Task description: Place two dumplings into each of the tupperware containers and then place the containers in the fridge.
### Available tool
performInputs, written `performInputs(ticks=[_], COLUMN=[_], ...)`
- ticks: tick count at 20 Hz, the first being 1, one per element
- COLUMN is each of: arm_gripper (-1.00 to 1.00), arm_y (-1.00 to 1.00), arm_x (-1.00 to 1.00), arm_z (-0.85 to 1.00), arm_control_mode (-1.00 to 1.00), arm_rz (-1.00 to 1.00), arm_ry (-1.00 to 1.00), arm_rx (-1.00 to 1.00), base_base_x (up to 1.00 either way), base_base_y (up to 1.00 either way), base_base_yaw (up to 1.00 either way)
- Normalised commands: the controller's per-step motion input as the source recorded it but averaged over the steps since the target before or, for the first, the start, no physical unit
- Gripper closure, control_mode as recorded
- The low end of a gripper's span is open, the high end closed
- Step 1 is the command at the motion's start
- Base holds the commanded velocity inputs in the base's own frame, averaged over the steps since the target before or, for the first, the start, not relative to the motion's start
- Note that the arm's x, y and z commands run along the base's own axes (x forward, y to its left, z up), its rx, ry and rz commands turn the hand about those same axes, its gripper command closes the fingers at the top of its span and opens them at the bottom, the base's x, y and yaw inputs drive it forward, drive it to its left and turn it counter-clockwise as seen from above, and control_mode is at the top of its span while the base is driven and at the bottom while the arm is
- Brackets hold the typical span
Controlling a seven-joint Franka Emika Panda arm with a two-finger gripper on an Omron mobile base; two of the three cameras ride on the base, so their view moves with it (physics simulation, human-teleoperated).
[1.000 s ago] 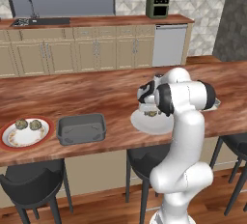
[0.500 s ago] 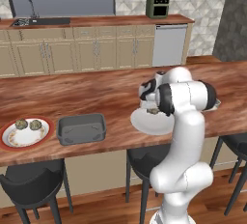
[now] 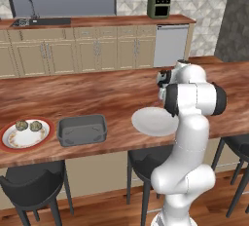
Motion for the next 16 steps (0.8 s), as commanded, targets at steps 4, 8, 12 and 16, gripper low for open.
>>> performInputs(ticks=[4, 8, 12, 16], arm_gripper=[1.0, 1.0, 1.0, 1.0], arm_y=[-1.0, -1.0, -0.85, -0.57], arm_x=[-0.07, 0.0, 0.0, 0.0], arm_z=[0.3, 0.02, -0.02, 0.0], arm_control_mode=[-1.0, -1.0, -1.0, -1.0], arm_rz=[0.0, 0.0, 0.0, 0.0], arm_ry=[0.01, -0.01, -0.03, 0.0], arm_rx=[0.04, 0.13, 0.15, 0.07], base_base_x=[0.0, 0.0, 0.0, 0.0], base_base_y=[0.0, 0.0, 0.0, 0.0], base_base_yaw=[0.0, 0.0, 0.0, 0.0])
